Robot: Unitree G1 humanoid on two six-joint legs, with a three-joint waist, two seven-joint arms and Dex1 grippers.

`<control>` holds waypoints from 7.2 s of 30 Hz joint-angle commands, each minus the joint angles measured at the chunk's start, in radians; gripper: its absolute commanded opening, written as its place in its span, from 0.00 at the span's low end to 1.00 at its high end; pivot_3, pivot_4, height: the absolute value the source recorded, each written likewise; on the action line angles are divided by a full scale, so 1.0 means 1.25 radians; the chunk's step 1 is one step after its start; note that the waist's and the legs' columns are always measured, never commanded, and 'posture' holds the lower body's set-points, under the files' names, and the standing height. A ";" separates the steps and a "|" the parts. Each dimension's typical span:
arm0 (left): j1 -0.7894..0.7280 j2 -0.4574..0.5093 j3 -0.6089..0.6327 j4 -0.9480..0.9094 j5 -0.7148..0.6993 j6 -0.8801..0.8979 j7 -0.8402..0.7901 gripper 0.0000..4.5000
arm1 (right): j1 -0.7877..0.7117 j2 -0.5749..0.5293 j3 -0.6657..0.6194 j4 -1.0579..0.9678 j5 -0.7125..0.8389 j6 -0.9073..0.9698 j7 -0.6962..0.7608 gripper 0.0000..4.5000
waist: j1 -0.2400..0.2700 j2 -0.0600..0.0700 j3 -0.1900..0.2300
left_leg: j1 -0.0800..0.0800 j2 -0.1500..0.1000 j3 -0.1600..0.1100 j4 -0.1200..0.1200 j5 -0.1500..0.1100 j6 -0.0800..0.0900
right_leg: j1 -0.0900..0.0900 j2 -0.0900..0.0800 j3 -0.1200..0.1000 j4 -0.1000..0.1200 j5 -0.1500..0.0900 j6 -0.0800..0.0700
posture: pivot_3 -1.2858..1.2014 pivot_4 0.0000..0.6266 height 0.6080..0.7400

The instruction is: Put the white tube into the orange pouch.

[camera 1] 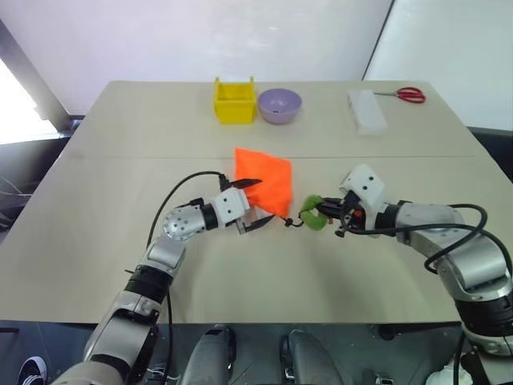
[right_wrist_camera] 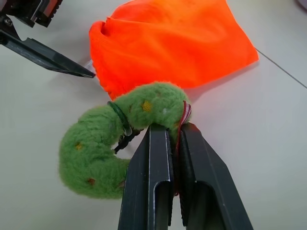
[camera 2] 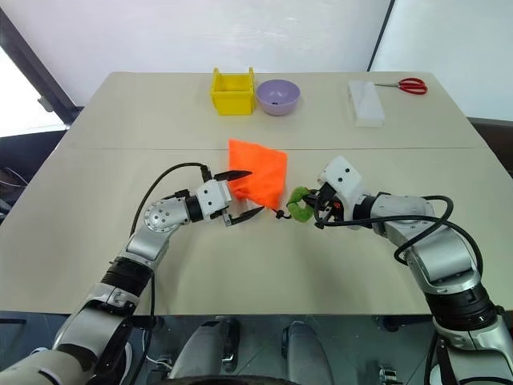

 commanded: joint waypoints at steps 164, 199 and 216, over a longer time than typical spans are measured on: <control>-0.087 0.098 0.093 -0.079 -0.243 0.385 -0.231 0.00 | 0.047 0.135 0.225 -0.077 0.004 -0.058 -0.081 0.68 | -0.019 0.000 0.000 | -0.001 0.000 0.006 0.002 -0.002 0.005 | -0.001 -0.001 0.003 -0.002 0.003 0.000 | 0.52 0.24 1.00; -0.044 0.090 0.114 -0.117 -0.241 0.330 -0.183 0.00 | -0.068 0.399 0.319 0.252 -0.235 -0.249 -0.069 0.02 | -0.019 0.000 0.000 | -0.001 0.000 0.006 0.001 -0.001 0.005 | -0.003 -0.001 0.004 0.000 0.004 0.001 | 0.52 0.24 1.00; -0.014 0.100 0.100 -0.155 -0.247 0.361 -0.211 0.00 | -0.136 0.414 0.210 0.341 -0.289 -0.309 -0.162 0.02 | -0.021 0.000 0.000 | -0.001 0.000 0.006 0.000 -0.001 0.005 | -0.003 -0.001 0.004 0.000 0.004 0.001 | 0.52 0.24 1.00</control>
